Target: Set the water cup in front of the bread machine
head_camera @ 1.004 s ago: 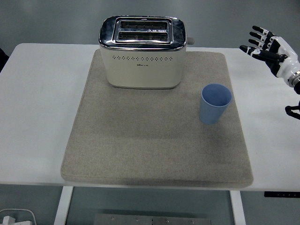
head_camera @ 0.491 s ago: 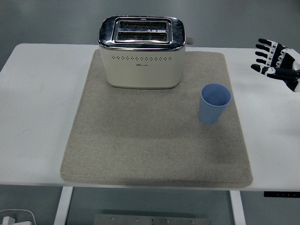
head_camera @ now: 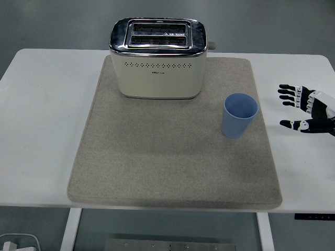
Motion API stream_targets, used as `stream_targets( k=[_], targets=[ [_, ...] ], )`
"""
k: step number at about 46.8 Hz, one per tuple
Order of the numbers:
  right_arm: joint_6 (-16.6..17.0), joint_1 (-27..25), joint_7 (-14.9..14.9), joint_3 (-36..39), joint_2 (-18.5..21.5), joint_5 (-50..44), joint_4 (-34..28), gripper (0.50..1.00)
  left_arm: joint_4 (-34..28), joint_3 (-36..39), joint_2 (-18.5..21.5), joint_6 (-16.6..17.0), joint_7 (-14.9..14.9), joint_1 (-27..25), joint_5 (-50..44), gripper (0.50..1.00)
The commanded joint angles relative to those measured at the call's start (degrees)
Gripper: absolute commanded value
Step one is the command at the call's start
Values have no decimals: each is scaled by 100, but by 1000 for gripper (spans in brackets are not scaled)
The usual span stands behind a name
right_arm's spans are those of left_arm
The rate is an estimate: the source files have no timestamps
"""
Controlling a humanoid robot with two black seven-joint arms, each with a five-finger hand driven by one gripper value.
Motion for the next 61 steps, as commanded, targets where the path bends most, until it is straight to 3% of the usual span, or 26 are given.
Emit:
stream_targets(
  k=[1, 28, 38, 61],
  targets=[
    [-138, -82, 2, -1, 156, -181, -3, 924, 0, 0, 0, 0, 1, 0, 0, 1000],
    [-824, -39, -270, -195, 1263, -419, -328, 924, 0, 0, 0, 0, 2, 0, 0, 1000],
    [-842, -3, -437, -168, 1466, -410, -399, 924, 0, 0, 0, 0, 1, 0, 0, 1000],
    [-947, 93, -517, -142, 1844, -393, -469, 901, 0, 0, 0, 0, -7, 0, 0, 1000]
  ],
)
